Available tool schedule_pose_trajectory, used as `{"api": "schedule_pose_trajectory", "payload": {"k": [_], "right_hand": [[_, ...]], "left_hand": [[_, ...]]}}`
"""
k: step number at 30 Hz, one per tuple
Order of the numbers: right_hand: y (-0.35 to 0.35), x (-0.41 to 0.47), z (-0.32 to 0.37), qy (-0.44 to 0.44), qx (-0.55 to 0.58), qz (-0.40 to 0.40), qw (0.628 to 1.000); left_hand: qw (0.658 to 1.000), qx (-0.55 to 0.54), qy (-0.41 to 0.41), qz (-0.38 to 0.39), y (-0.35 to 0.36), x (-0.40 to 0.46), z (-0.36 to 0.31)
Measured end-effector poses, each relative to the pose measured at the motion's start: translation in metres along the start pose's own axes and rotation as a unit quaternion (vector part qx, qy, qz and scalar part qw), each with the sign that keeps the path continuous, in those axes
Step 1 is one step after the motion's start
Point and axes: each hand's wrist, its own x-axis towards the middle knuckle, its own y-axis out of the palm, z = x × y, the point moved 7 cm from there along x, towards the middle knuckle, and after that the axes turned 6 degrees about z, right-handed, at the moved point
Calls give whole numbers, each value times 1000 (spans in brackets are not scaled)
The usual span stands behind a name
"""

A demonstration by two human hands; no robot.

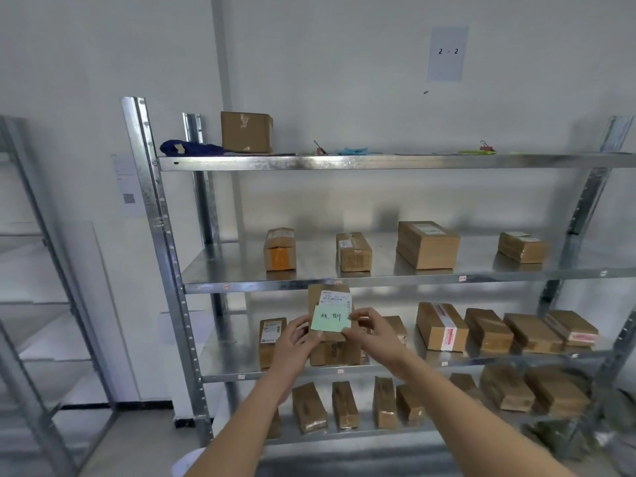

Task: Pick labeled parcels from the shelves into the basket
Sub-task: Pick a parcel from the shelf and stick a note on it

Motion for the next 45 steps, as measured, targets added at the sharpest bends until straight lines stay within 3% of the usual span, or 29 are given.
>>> {"api": "schedule_pose_trajectory", "payload": {"k": [7,12,23,29,39,45], "right_hand": [[40,-11,4,-8,-60,40,997],[99,-10,26,-27,-121,59,991],[298,-1,79,-38,-187,80,978],[393,-1,78,-18,-196,109,974],[495,78,11,34,-225,142,963],[538,147,-91,106,-221,184,952]], "left_hand": [[1000,5,-20,-2,-25,-27,7],[999,-15,-22,-24,-80,-48,10],[996,-20,-44,-78,-265,-108,15],[996,-7,-55,-67,-344,-134,40],[990,45,-110,-81,-443,-76,128],[958,208,-182,-77,-500,-14,241]]}}
